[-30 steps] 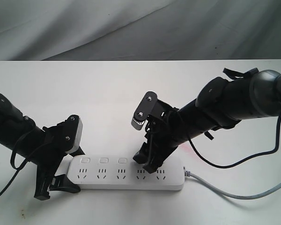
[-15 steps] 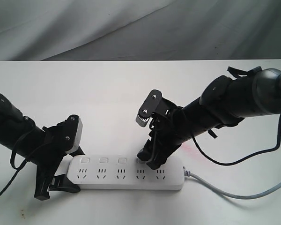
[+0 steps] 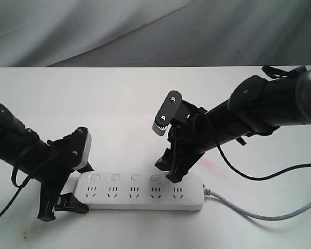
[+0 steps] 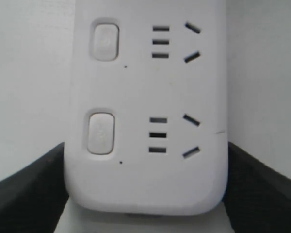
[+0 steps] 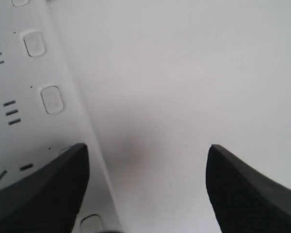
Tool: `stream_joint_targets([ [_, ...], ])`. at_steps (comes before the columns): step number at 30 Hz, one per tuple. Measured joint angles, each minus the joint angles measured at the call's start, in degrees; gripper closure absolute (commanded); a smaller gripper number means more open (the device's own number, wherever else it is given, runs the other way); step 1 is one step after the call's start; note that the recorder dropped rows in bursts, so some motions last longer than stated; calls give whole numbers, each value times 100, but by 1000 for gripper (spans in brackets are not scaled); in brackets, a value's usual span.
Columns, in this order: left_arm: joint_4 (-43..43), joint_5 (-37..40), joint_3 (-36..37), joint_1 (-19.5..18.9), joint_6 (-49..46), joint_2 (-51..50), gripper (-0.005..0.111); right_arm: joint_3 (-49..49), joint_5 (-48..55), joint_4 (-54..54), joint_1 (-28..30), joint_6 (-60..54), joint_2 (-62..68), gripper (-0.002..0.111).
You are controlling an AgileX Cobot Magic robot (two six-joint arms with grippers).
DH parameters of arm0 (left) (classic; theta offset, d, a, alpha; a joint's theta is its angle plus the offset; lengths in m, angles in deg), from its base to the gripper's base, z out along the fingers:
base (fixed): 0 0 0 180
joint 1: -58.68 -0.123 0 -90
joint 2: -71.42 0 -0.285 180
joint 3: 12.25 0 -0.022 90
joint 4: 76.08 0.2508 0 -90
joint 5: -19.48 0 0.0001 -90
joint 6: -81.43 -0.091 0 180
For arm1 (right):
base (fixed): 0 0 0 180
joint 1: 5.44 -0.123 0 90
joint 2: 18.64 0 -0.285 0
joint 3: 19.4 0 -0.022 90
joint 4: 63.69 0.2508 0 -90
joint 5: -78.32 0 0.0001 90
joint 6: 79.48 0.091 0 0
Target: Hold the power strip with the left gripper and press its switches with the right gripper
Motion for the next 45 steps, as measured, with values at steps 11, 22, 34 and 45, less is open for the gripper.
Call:
stream_joint_targets([
  [11, 0, 0, 0, 0, 0, 0, 43, 290, 126, -153, 43, -14, -678, 45],
  [22, 0, 0, 0, 0, 0, 0, 43, 635, 126, -166, 164, -14, -766, 45],
  [34, 0, 0, 0, 0, 0, 0, 43, 662, -159, -134, 164, -14, -427, 45],
  [45, 0, 0, 0, 0, 0, 0, 43, 662, -347, -61, 164, -14, -194, 45],
])
